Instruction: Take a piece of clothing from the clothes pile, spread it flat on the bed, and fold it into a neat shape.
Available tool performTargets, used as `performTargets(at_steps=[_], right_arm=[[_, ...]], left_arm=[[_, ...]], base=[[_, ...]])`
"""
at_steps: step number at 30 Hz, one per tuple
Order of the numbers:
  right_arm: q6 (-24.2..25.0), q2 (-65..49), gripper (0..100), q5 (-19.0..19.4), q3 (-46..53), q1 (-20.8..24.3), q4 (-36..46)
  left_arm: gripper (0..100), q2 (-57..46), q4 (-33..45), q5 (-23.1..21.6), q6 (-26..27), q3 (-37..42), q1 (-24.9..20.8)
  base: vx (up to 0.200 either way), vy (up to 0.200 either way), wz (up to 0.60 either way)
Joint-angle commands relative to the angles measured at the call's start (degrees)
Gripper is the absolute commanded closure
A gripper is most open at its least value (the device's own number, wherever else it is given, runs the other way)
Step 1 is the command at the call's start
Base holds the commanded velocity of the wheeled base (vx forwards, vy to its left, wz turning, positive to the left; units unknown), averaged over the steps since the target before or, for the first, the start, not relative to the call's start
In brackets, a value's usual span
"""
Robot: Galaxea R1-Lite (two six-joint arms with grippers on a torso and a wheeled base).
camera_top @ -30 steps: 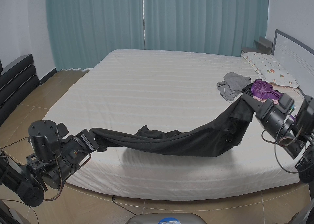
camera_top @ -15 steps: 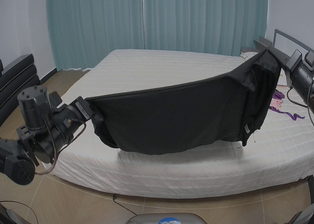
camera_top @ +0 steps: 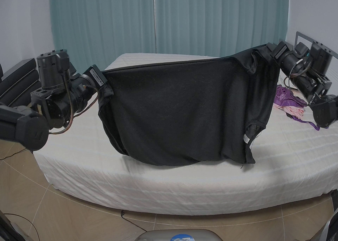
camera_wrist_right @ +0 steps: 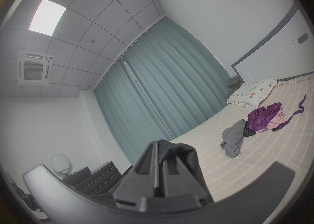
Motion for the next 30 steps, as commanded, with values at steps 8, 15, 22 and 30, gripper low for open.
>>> performTargets(at_steps=[8,15,22,30], right_arm=[[-0.6,21.4,100,-1.4,-15.5,-1.0,2.4],[-0.7,30.3,100,-5.3,-22.2,-0.7,2.8],[-0.7,36.3,100,-5.6,-22.4,-0.2,2.7],[-0.6,45.0,100,-7.1,-24.1,0.1,1.8]], left_arm=[[100,18.4,0.6,-1.2,-0.1,-12.4,3.3],[100,26.7,-0.2,-1.7,-4.3,-16.8,3.3],[100,33.6,-0.6,-1.5,-6.4,-18.4,3.3],[100,40.7,-4.3,-1.0,-6.6,-18.2,2.7]], base=[[0.200,0.000,0.00],[0.200,0.000,0.00],[0.200,0.000,0.00],[0.000,0.000,0.00]])
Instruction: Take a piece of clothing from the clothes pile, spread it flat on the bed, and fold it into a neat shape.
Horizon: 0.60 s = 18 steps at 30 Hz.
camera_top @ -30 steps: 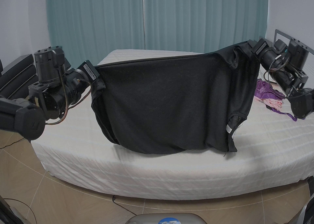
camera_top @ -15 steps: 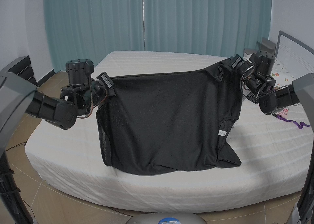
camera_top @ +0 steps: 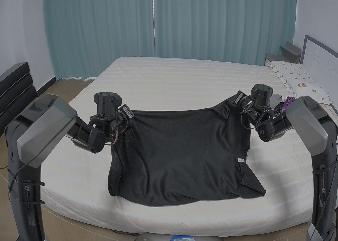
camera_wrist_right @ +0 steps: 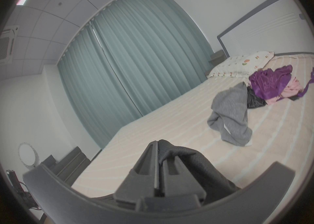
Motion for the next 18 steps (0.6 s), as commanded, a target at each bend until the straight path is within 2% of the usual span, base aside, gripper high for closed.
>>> performTargets(at_steps=[1,7,10,11,18], right_arm=[[0.1,7.7,100,-1.1,-1.9,0.3,-1.5],[0.1,13.1,100,-4.4,-5.6,0.3,-3.7],[0.1,14.2,100,-4.3,-5.9,0.4,-3.2],[0.2,14.7,0,-4.0,-5.9,0.4,-2.9],[1.3,15.6,0,-3.2,-5.3,0.4,-0.4]], left_arm=[[100,6.5,-2.9,0.3,-0.3,0.1,-0.3],[100,10.7,-7.4,0.4,-0.4,0.0,-0.3],[100,11.9,-7.7,0.4,-0.5,-0.3,-0.3],[0,12.5,-7.7,0.5,-1.1,-0.7,-0.3],[0,13.7,-7.8,0.6,-2.7,-0.1,0.3]], base=[[0.000,0.000,0.00],[0.000,0.000,0.00],[0.000,0.000,0.00],[0.000,0.000,0.00],[0.000,0.000,0.00]])
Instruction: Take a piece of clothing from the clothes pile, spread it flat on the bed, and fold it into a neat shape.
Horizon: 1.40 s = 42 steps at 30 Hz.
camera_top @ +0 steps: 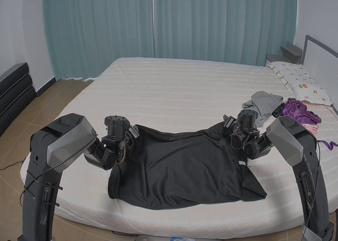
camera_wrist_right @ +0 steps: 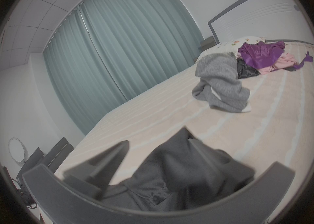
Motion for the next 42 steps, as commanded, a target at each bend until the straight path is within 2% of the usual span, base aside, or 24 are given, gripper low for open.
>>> performTargets(at_steps=[1,2,4,7,9,12,14,18,21,32,35,38,41,42], right_arm=[[0.3,0.8,0,-0.1,0.4,-0.3,0.0],[0.4,-1.0,0,-0.2,1.6,-0.7,0.1],[1.1,-3.8,0,0.4,5.1,-1.6,0.1],[3.3,-6.9,0,2.8,9.2,-2.9,0.1],[5.7,-9.3,0,4.2,12.1,-4.0,0.1],[9.5,-12.7,0,6.4,17.1,-4.9,0.1],[13.3,-15.4,0,9.2,21.1,-5.4,0.1],[18.5,-19.4,0,13.5,26.8,-7.0,0.2],[19.2,-20.2,0,15.2,29.9,-7.7,0.0],[19.3,-21.2,0,15.3,35.6,-5.6,-0.5],[19.9,-21.4,0,15.3,37.1,-4.8,-0.5],[24.4,-21.7,0,15.5,40.6,-3.6,-2.0],[24.8,-21.8,0,15.7,41.4,-3.6,-2.6],[25.1,-22.7,0,17.5,44.0,-3.6,-4.0]], left_arm=[[0,1.0,-0.1,0.1,-0.7,0.7,0.5],[0,0.4,0.0,0.0,-3.8,1.9,1.1],[0,-0.8,0.0,-0.3,-5.9,3.7,1.8],[0,-2.1,0.0,-0.8,-6.4,5.5,3.5],[0,-3.4,0.0,-0.9,-6.9,5.8,5.2],[0,-6.5,0.1,-1.5,-12.5,5.5,7.0],[0,-8.6,0.5,-4.8,-14.7,5.8,7.4],[0,-10.8,1.4,-7.9,-14.7,9.2,7.6],[0,-10.9,1.4,-9.0,-14.3,12.0,7.4],[0,-14.7,0.6,-9.9,-13.6,26.3,6.3],[0,-14.7,0.5,-10.1,-13.9,27.4,5.6],[0,-14.6,0.6,-10.3,-14.0,27.7,4.8],[0,-14.4,0.7,-10.3,-14.0,27.3,4.7],[0,-14.4,1.2,-10.3,-13.3,24.8,4.7]], base=[[0.000,0.000,0.00],[0.000,0.000,0.00],[0.000,0.000,0.00],[0.000,0.000,0.00],[0.000,0.000,0.00],[0.000,0.000,0.00],[0.000,0.000,0.00],[0.000,0.000,0.00],[0.000,0.000,0.00],[0.000,0.000,0.00],[0.000,0.000,0.00],[0.000,0.000,0.00],[0.000,0.000,0.00],[0.000,0.000,0.00]])
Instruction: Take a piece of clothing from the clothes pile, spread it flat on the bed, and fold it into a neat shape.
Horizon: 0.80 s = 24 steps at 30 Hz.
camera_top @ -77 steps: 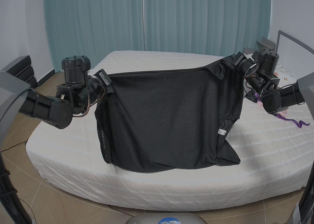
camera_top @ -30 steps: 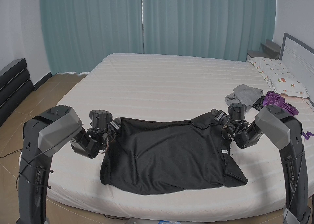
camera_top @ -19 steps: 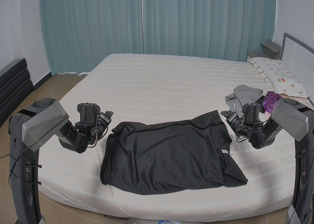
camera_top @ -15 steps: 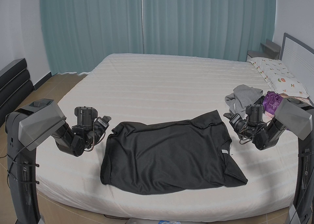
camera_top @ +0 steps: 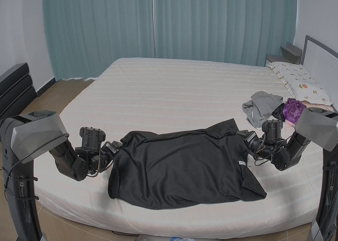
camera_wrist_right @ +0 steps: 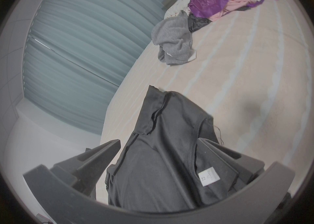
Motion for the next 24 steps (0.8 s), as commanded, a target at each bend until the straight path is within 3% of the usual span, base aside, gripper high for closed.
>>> performTargets(at_steps=[1,9,17,24], right_arm=[[0.7,-2.3,0,2.4,5.9,0.8,-2.0],[1.4,-1.5,0,5.1,10.1,1.0,-7.1],[4.8,-0.2,0,5.0,10.0,1.8,-9.4],[4.6,1.4,0,4.4,10.5,2.8,-12.4]], left_arm=[[0,0.4,0.7,-0.4,1.0,-4.8,-0.5],[0,7.2,4.9,-0.7,3.1,-16.3,0.1],[0,13.8,4.5,-0.6,8.2,-22.0,1.0],[0,17.5,5.1,-0.2,8.5,-29.9,1.7]], base=[[0.000,0.000,0.00],[0.000,0.000,0.00],[0.000,0.000,0.00],[0.000,0.000,0.00]])
